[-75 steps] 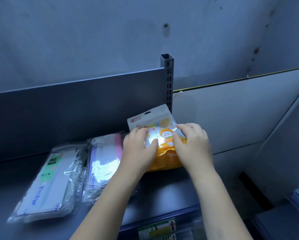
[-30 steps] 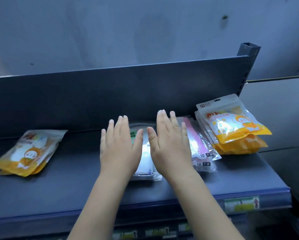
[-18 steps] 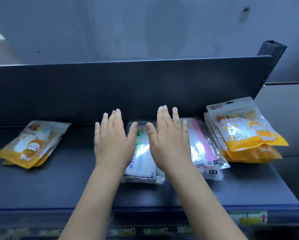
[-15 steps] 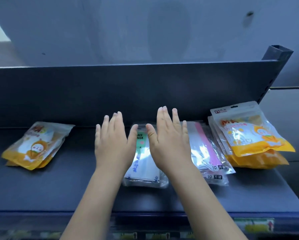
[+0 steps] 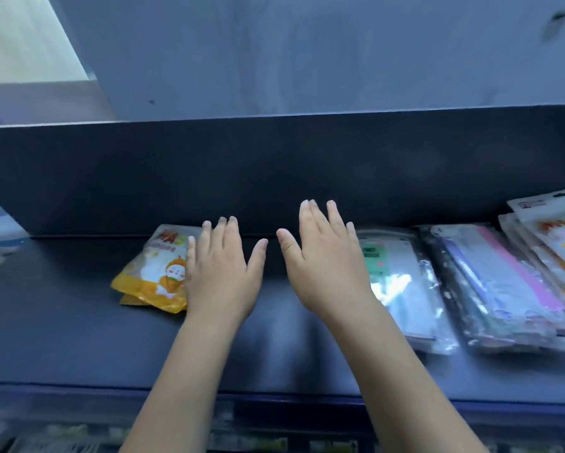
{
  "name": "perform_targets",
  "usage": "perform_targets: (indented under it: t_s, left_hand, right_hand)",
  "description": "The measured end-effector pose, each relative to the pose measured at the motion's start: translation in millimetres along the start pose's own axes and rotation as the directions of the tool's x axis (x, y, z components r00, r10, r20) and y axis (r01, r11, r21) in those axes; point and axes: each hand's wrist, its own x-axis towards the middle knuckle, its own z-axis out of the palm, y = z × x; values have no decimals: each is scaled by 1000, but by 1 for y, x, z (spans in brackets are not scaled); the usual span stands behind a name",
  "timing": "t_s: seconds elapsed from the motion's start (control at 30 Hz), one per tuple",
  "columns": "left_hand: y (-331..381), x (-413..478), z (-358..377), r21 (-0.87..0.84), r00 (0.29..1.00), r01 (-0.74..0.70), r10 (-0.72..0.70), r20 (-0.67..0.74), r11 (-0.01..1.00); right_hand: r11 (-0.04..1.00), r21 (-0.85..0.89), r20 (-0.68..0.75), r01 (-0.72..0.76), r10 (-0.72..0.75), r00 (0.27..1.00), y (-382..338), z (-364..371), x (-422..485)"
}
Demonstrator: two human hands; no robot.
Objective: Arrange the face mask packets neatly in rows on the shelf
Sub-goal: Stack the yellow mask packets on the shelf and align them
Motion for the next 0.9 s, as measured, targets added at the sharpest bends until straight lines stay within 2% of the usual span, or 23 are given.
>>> perform_targets:
  t_s: [0.13,0.23,0.33,0.53,0.63,0.73,0.9]
  left_hand:
    - [-77,16,-18,-11,1000,16,-16,5,1000]
    - [-129,28,-29,-54,995,100,-99,27,993]
    - [-165,36,-34,-114,985,155,-145,97,981]
    - [-197,42,-38,-277,948,248,-175,265,928]
    - [-204,43,-40,-413,927,313,-179,330,855]
    - [-214,48,-39,-549,921,378,-239,309,746]
    - [-226,57,-43,-721,886,460,-325,331,519]
  right_hand:
    - [996,71,46,-56,53,998,-57,50,7]
    - [977,164,99,-136,121,988,-92,86,11]
    - [945,227,136,-234,208,969,-116,114,11]
    - [940,206,150,-271,243,958,-144,140,15]
    - [939,208,122,-275,254,959,-151,144,18]
    - [944,207,80,-256,244,966,-154,146,19]
    - [853,432,106,-293,275,956,-165,138,19]
